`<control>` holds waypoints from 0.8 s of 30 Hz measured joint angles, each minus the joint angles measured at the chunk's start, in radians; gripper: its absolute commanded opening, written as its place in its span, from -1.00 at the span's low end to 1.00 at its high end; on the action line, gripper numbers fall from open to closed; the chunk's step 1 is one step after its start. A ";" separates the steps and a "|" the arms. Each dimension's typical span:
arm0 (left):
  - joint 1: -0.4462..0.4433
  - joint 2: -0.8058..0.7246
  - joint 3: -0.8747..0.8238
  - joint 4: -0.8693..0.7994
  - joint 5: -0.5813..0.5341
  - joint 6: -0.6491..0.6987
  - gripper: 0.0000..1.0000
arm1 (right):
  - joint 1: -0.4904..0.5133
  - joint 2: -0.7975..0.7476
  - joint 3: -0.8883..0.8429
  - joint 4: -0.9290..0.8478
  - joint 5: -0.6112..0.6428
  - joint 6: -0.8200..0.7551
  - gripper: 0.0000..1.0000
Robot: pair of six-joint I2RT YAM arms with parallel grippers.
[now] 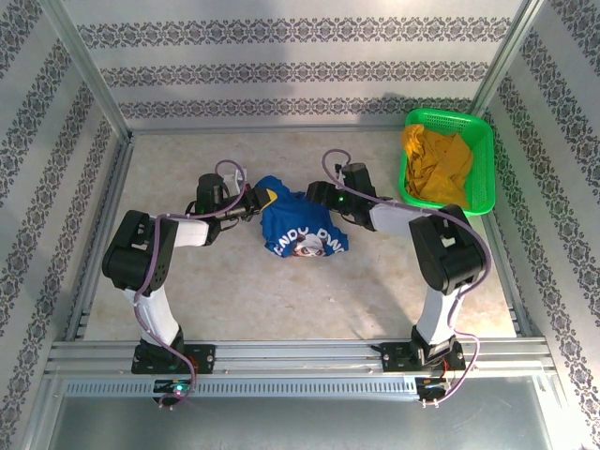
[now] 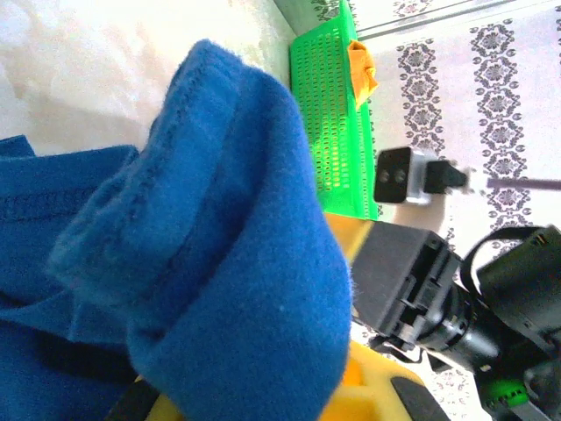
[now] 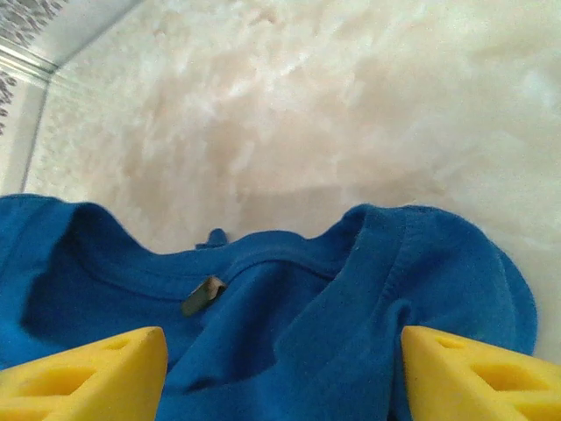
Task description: Fold the inside-out t-shirt
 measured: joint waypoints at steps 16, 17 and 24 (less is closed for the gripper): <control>0.003 0.070 0.029 0.011 -0.004 -0.014 -1.00 | 0.023 0.173 0.079 0.011 -0.182 0.103 -1.00; 0.006 0.092 0.054 0.012 -0.004 -0.026 -1.00 | 0.016 0.178 0.095 0.017 -0.204 0.124 -1.00; 0.028 0.202 0.372 -0.029 -0.008 -0.065 -1.00 | -0.079 0.189 0.312 0.071 -0.283 0.248 -1.00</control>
